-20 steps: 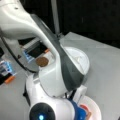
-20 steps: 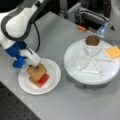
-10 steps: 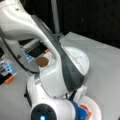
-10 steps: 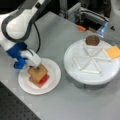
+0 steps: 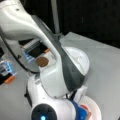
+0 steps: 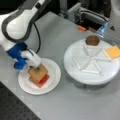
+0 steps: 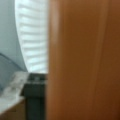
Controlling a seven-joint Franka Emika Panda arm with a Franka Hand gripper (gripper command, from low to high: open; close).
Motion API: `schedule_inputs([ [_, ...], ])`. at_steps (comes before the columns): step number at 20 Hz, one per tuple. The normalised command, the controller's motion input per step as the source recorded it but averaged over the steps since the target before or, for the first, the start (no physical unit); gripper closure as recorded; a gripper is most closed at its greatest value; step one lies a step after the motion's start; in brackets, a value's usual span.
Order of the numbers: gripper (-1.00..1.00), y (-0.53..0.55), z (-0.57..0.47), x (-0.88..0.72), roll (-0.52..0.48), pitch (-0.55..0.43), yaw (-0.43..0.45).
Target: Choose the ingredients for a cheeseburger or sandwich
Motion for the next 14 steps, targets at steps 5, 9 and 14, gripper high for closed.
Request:
schedule_inputs([
  [5,-1.00,-0.09,-0.05,0.13,0.147,-0.081,0.066],
  [9,-1.00,-0.09,-0.05,0.14,0.163,-0.078,0.077],
  [14,-1.00,-0.11,-0.05,0.14,0.168,-0.068,0.082],
])
